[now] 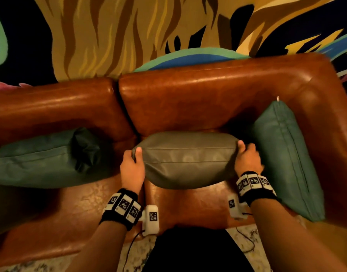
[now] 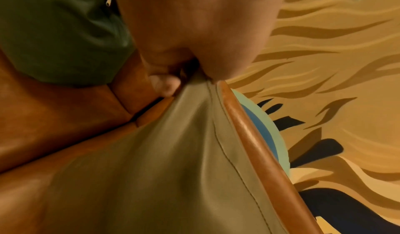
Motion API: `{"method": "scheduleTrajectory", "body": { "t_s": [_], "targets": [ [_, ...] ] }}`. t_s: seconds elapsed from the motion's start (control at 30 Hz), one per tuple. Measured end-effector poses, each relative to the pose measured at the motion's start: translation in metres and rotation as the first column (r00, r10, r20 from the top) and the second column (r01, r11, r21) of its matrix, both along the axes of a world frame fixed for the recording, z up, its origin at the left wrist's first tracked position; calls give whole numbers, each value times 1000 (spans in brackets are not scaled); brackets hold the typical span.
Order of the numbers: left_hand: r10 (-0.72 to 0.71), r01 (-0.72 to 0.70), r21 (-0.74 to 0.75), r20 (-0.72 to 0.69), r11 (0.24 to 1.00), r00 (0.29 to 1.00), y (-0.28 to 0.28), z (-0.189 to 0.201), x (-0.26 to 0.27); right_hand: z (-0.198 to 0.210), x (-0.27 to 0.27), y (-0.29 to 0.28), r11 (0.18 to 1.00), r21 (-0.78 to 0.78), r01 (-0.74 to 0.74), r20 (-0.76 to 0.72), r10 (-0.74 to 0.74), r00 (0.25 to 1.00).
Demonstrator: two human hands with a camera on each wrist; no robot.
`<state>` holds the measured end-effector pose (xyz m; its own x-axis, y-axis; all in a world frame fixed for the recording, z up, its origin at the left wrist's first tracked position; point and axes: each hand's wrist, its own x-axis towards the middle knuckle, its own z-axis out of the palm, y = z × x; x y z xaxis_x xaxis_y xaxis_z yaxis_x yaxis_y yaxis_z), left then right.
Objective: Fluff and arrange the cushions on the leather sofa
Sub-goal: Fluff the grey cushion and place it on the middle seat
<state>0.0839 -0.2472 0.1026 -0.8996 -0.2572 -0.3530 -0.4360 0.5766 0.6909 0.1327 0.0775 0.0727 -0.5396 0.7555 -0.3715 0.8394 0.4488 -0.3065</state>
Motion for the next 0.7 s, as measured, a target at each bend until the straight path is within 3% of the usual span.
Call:
{"method": "scheduleTrajectory", "body": {
  "t_s": [0.03, 0.1, 0.17, 0.3, 0.43, 0.57, 0.63, 0.7],
  "targets": [
    [6, -5, 11, -27, 1000, 1000, 8, 3, -2, 4, -2, -1, 993, -107, 50, -83, -59, 995],
    [-44, 43, -17, -126, 999, 991, 13, 8, -3, 17, -1, -3, 983, -172, -60, -294, 7, 956],
    [-50, 32, -79, -245, 996, 968, 2, 17, -10, 33, 0, 5, 979, -124, -163, -375, 106, 921],
    [-116, 102, -67, -264, 992, 958, -26, 29, -16, 51, -3, 26, 984, -149, -96, -453, 19, 892],
    [-45, 69, 169, -140, 983, 989, -45, 27, -7, 84, -25, 12, 947, -235, -220, -575, 48, 817],
    [-159, 104, 247, 213, 963, 964, -92, -4, 24, 136, -43, -37, 863, -274, -423, -740, 91, 666],
    [-232, 162, 210, 369, 964, 900, -112, -22, 40, 152, -35, -77, 781, -179, -598, -794, 244, 557],
    [-241, 193, 156, 401, 969, 884, -120, -28, 49, 147, -13, -116, 617, -47, -785, -770, 478, 422]
  ]
}}
